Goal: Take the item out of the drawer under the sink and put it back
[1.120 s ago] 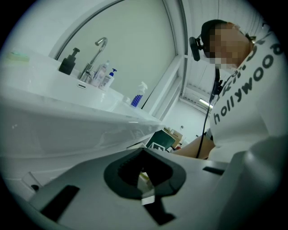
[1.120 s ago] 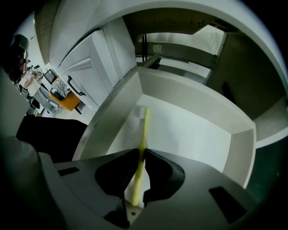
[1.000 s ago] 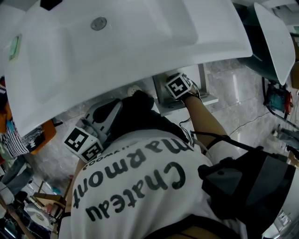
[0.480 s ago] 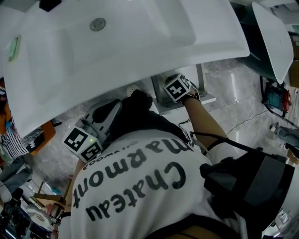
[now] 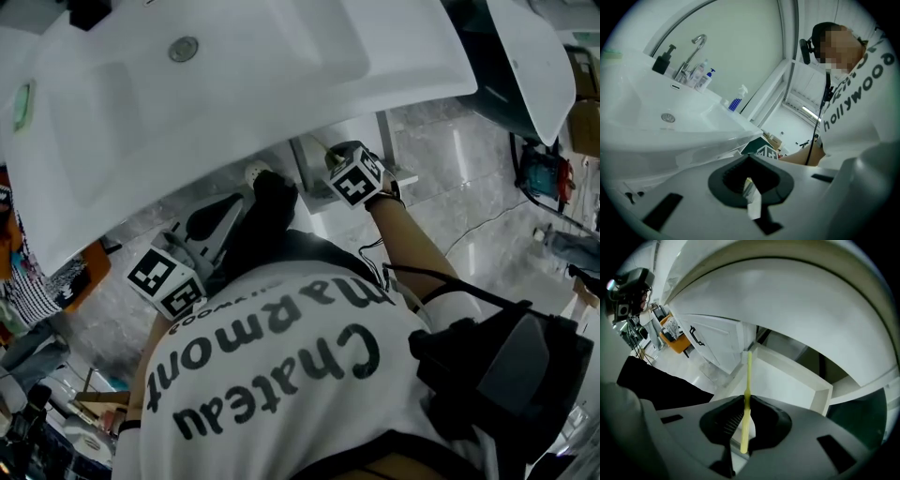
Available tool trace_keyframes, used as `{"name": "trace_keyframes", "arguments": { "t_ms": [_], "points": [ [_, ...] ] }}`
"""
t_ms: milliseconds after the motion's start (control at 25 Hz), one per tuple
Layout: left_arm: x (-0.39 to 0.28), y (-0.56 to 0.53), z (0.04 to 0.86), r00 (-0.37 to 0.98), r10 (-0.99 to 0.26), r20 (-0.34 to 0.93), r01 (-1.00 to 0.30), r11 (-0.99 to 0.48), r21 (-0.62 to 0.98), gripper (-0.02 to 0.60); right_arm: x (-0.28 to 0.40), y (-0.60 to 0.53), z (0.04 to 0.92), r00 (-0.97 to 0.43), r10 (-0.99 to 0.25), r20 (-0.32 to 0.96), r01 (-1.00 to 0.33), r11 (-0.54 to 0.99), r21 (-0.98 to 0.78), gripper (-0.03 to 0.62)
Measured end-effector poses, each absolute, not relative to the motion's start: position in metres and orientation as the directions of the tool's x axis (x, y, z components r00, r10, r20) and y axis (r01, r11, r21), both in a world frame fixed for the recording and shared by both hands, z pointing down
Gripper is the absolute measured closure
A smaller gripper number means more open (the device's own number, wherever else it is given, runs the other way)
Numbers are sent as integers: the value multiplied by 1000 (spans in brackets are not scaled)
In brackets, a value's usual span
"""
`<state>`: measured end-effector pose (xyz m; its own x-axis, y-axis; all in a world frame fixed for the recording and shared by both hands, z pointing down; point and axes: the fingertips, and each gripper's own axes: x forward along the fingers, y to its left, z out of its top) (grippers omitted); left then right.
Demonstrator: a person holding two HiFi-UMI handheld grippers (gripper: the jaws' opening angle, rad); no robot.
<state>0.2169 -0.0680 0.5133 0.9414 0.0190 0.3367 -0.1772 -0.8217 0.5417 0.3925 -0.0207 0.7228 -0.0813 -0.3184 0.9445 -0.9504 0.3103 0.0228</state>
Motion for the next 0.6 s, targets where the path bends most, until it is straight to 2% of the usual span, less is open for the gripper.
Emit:
{"name": "trace_keyframes", "arguments": {
  "t_ms": [240, 480, 600],
  "points": [
    [222, -60, 501, 945, 53, 324, -138, -832, 537, 574, 382, -15, 682, -108, -415, 903, -951, 307, 28, 543],
    [240, -56, 492, 952, 70, 299, -101, -848, 520, 574, 372, -23, 609, -153, -596, 788, -970, 245, -3, 545],
    [248, -51, 481, 956, 82, 280, -76, -858, 509, 574, 371, -11, 585, -151, -614, 774, -970, 242, 3, 546]
  ]
}}
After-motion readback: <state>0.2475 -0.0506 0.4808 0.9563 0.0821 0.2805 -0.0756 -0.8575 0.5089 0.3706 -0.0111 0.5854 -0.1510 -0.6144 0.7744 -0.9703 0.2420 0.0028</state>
